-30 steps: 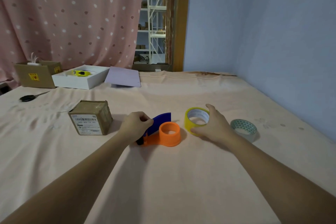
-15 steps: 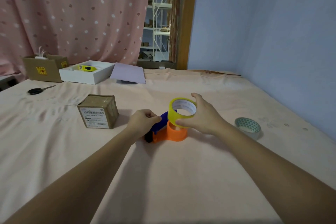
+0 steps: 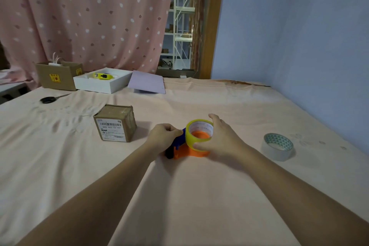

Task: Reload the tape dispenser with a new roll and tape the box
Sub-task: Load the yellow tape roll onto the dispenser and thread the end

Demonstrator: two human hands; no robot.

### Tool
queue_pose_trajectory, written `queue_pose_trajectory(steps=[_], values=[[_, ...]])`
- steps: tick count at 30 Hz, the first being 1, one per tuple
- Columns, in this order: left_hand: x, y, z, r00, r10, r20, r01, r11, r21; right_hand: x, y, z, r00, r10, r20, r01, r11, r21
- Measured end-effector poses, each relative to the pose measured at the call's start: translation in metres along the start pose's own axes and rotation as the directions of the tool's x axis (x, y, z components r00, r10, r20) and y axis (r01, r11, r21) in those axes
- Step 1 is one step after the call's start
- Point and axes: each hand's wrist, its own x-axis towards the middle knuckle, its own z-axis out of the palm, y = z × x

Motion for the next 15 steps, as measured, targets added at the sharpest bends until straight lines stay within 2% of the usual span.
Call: queue_pose_trajectory(steps=[7, 15], values=[[0.003, -0.003, 0.000, 1.000, -0.001, -0.014, 0.001, 1.000, -0.001, -0.002, 0.007, 0.015, 0.998, 0.050, 0.046, -0.050, 0.999, -0.007], [0.007, 0.002, 0.000, 0.998, 0.051, 0.040, -0.051, 0.999, 0.001, -0.005, 0.015, 0.029, 0.994, 0.098, 0.054, -0.095, 0.994, -0.060]])
